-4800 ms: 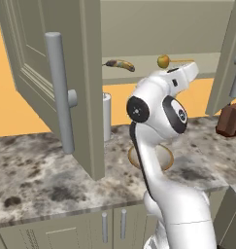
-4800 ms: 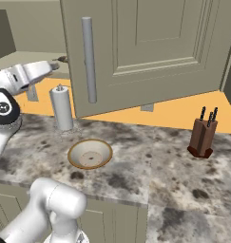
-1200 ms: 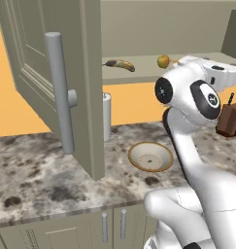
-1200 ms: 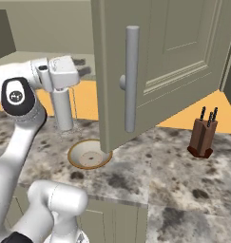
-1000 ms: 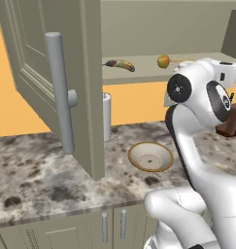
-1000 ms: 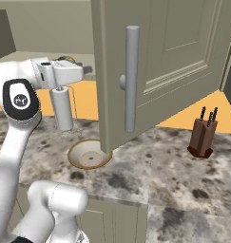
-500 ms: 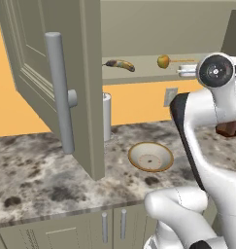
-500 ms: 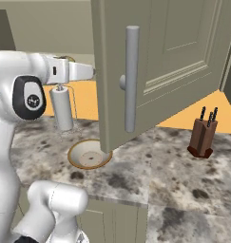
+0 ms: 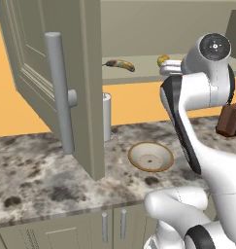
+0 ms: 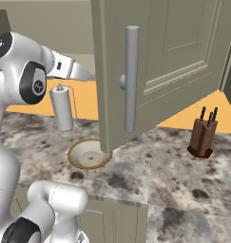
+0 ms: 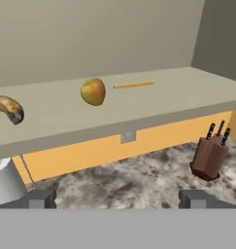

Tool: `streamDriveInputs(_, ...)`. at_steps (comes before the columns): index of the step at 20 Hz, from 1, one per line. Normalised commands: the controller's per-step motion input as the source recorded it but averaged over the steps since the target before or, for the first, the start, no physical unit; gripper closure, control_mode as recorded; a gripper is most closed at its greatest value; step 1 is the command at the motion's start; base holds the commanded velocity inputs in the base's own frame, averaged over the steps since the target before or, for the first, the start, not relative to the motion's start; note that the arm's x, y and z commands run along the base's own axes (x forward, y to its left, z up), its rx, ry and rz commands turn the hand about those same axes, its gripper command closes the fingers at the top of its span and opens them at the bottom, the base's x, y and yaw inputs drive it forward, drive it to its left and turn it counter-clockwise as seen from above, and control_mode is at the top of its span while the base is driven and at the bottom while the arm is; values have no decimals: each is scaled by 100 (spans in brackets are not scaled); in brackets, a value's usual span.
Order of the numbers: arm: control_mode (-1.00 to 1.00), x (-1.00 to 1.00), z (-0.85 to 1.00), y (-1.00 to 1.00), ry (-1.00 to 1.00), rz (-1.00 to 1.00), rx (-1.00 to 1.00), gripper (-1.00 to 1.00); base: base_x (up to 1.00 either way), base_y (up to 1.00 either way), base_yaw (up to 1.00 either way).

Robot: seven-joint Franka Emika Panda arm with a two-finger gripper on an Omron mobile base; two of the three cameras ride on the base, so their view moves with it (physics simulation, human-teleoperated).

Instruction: Open the cabinet. Pick the banana and apple from the cabinet and place them into the bowl. Then close the cabinet.

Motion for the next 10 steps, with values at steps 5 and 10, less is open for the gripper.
streamDriveInputs(5, -100, 6, -7, 10, 1, 5, 3, -100, 0, 0, 0)
streamDriveInputs(10, -100, 25, 0, -1, -7, 6, 0, -100, 0, 0, 0)
